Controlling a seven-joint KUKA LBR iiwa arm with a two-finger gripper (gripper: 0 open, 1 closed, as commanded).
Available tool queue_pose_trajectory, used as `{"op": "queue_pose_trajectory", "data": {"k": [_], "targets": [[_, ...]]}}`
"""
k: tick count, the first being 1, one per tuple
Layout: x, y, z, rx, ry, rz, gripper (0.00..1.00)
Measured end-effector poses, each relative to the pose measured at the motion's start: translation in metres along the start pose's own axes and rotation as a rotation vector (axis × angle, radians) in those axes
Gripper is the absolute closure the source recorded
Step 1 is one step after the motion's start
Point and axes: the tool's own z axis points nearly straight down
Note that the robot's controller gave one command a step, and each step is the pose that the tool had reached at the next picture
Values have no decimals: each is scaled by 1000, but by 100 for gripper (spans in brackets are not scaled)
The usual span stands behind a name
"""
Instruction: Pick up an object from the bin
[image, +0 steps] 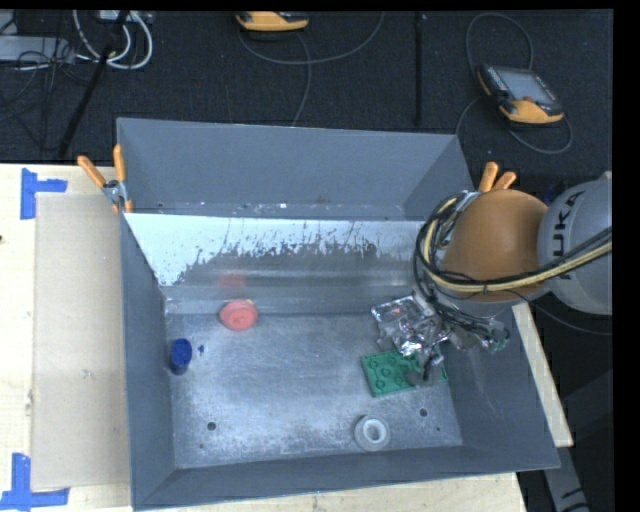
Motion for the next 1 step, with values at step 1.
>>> {"op": "queue_pose_trajectory", "data": {"k": [1], "targets": [[36, 45, -134, 4, -7, -10, 100]]}}
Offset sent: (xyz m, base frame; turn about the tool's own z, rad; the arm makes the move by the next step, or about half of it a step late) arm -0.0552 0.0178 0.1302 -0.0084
